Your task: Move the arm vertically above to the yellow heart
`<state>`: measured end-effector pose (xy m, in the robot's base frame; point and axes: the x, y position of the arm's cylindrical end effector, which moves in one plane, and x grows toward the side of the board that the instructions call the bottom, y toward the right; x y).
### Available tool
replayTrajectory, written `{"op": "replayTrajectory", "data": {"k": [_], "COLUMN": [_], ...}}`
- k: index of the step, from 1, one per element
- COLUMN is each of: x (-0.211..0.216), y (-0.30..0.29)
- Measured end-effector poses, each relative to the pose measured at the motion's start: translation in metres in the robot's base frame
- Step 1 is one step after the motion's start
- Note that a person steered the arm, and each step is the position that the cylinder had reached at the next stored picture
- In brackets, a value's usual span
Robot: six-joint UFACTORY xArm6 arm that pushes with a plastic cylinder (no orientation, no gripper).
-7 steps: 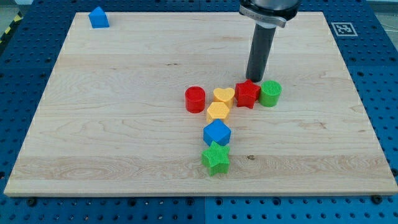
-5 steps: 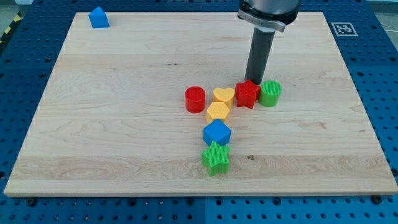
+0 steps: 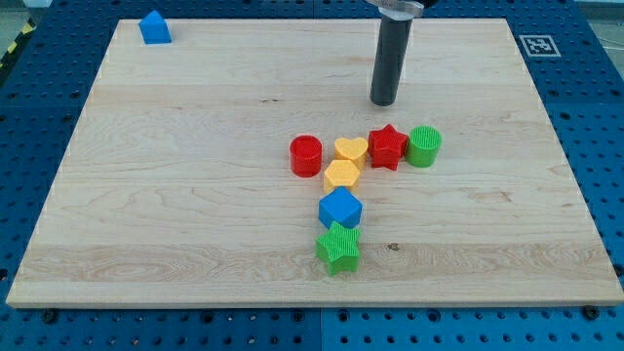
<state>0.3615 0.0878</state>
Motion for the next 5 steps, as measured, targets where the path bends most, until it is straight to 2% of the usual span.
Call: {"op": "replayTrajectory", "data": {"k": [1,5], "x": [0.000,-0.051], "y": [0.000,-0.019]}}
